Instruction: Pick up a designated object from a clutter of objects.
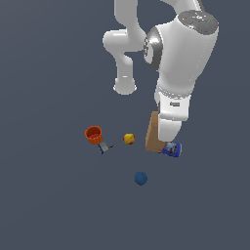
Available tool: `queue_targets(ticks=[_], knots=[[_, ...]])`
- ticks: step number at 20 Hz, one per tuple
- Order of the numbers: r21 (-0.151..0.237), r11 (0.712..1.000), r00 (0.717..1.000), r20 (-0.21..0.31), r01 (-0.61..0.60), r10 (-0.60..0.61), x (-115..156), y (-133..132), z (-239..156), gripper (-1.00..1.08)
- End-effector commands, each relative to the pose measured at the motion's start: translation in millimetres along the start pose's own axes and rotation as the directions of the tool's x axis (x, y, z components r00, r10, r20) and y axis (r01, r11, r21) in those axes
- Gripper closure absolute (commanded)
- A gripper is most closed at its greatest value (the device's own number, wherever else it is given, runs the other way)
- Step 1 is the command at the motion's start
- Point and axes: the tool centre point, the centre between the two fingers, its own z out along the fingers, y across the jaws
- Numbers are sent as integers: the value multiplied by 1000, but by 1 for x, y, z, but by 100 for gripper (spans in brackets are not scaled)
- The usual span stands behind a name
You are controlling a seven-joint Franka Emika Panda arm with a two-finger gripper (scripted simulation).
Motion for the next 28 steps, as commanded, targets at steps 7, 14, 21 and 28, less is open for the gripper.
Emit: queue_targets(ticks=[7, 14, 21, 28], knots=[[-8, 1000, 1000, -2, 0, 0, 11, 34, -65, 108], [-8, 1000, 1000, -2, -1, 1, 18, 57, -104, 108], [-7, 1000, 1000, -2, -1, 1, 24, 75, -136, 108], [-7, 1000, 1000, -2, -1, 1, 27, 87, -155, 108]])
